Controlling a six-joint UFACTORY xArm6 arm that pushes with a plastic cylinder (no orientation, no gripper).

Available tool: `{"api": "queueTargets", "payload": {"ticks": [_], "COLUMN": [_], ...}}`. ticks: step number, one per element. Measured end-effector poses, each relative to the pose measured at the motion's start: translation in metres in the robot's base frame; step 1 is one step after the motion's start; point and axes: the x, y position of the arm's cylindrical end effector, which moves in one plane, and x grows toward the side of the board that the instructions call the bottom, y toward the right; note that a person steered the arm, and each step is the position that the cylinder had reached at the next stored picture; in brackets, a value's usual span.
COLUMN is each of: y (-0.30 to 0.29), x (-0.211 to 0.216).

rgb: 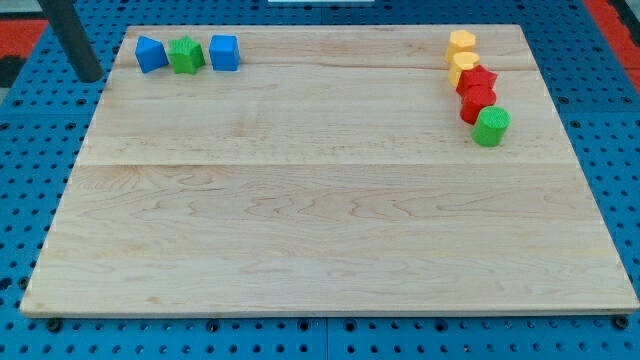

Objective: Push the green star left to the green circle

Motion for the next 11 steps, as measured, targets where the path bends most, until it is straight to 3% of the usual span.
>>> {"api": "queueTargets", "payload": {"ticks": [3,4,5,6,7,8,9,11], "y": [0.063,0.144,0.180,0.150,0.132,0.182,0.243,0.353], "x": [-0.048,-0.031,0.007,0.012,-0.022,-0.043,-0.016,0.113]}}
